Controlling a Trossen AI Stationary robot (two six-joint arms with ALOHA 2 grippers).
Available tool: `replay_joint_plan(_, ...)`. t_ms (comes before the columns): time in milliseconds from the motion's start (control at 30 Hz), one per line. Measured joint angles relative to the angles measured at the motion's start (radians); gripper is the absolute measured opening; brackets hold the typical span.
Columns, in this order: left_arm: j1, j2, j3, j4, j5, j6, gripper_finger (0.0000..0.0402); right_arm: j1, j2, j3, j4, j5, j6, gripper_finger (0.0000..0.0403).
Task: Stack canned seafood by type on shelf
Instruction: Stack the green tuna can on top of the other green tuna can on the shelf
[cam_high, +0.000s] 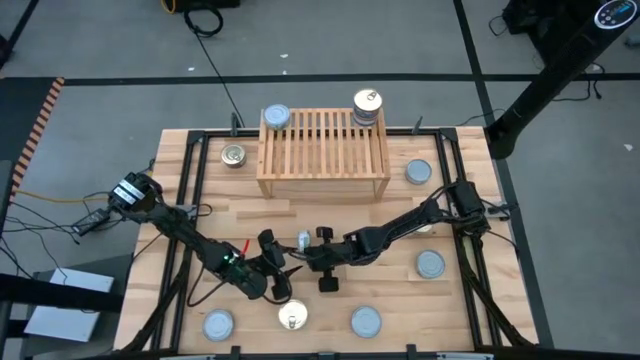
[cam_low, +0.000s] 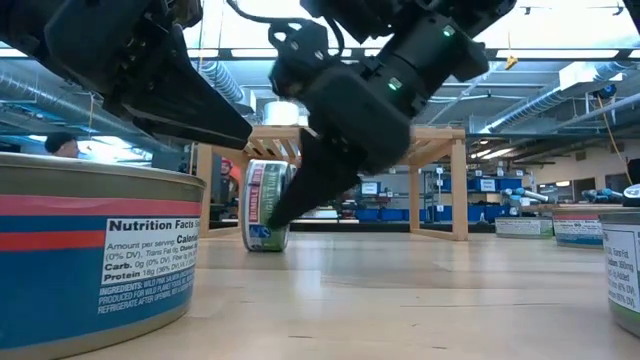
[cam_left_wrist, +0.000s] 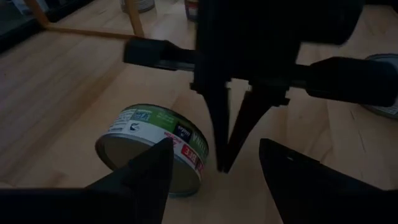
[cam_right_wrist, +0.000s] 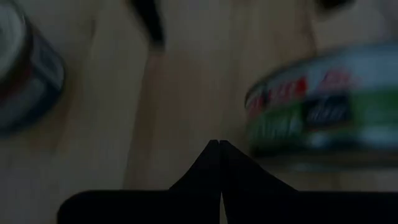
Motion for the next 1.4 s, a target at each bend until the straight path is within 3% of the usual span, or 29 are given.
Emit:
replay_joint_plan(133, 0.000, 0.000, 0.000, -0.010, -0.005, -0.004, 0.0243, 0.001, -0.006, 0.000, 0.016, 0.007, 0.000, 0.0008)
replay_joint_plan(433, 0.000, 0.000, 0.000, -0.064, -0.011, -0.051, 0.0243, 0.015, -0.065, 0.000, -0.125, 0.043, -0.001, 0.0008)
replay_joint_plan(800, 0.002, 0.000, 0.001, -0.064, -0.021, -0.073, 0.0243, 0.001, -0.018, 0.001, 0.053, 0.081, -0.028, 0.0008)
replay_joint_plan(1000, 0.002, 0.000, 0.000, -0.154, -0.097, -0.132, 0.0247, 0.010, -0.019, 0.000, 0.076, 0.086, -0.044, 0.0008)
replay_joint_plan(1400, 0.029, 0.009, 0.001, -0.177, -0.124, -0.295, 0.0306, 0.024, -0.036, 0.000, -0.021, 0.087, -0.047, 0.0008)
